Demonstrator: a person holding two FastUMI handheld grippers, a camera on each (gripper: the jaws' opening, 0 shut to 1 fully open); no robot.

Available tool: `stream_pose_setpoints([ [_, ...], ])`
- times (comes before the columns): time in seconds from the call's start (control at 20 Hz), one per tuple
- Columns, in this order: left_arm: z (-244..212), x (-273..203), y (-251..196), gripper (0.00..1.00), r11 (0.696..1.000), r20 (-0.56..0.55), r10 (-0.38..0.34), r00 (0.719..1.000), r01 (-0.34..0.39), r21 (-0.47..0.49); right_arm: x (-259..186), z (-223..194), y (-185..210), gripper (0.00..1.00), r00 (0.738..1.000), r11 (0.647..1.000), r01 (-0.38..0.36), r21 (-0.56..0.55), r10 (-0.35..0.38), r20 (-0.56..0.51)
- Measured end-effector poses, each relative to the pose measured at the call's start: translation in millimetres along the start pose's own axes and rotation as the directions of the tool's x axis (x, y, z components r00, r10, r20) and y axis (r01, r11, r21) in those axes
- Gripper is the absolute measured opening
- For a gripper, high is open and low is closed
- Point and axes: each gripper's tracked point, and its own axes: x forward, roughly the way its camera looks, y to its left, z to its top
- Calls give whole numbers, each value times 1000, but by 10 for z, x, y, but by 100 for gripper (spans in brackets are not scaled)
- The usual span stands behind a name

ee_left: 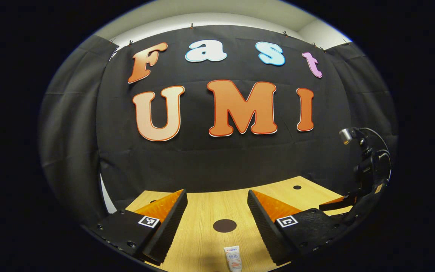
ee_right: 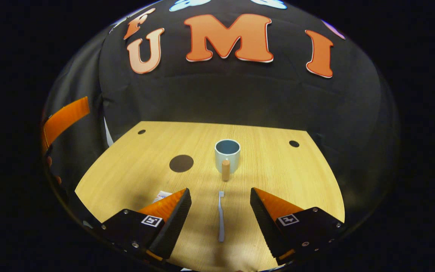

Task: Put the toothbrush and toothpaste on the desktop into the cup, then pick up the cup and place it on the coaster on the desktop.

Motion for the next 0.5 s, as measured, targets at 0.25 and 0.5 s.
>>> stream_pose_setpoints([
  [0.25, -158, 51, 267, 96, 999, -35, 34, 999, -35, -14, 292, -280, -21, 88, 986, 999, 29, -27, -33, -162],
  [0.5, -291, 91, 453, 96, 997, -68, 68, 995, -70, -28, 504, -589, 16, 78, 950, 999, 22, -49, -36, -310],
])
